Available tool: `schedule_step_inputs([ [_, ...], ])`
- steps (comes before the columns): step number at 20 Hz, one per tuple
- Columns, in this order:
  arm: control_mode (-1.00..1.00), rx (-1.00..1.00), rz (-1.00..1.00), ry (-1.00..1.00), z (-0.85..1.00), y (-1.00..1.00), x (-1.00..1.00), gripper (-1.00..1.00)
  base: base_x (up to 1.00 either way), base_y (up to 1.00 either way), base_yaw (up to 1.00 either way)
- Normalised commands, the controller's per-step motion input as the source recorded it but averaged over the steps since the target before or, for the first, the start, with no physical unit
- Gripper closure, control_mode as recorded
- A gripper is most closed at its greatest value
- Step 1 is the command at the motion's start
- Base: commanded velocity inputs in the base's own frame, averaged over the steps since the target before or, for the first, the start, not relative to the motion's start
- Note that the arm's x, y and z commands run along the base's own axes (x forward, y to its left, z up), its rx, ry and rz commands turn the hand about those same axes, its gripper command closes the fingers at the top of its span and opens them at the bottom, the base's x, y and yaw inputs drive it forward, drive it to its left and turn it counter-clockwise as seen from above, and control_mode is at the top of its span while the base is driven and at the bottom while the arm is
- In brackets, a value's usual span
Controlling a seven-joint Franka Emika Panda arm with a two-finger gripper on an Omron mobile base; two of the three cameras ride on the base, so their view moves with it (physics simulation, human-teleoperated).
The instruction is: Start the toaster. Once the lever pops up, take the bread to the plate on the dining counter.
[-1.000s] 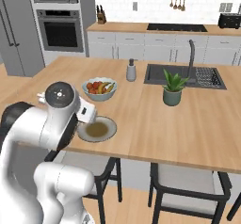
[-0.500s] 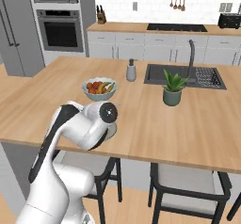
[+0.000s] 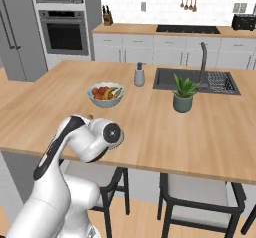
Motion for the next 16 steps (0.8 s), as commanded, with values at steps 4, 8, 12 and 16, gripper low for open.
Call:
schedule_step_inputs([
  [4, -1.00, 0.00, -0.12, 0.00, -0.42, 0.00, 0.76, 1.00, 0.00, 0.00, 0.00],
  [8, -1.00, 0.00, -0.08, 0.05, -0.42, 0.00, 0.72, 1.00, 0.00, 0.00, 0.00],
  [12, -1.00, 0.00, -0.02, 0.08, -0.46, 0.00, 0.44, 1.00, 0.00, 0.00, 0.00],
  [16, -1.00, 0.00, 0.00, 0.08, -0.21, 0.00, 0.26, 1.00, 0.00, 0.00, 0.00],
])
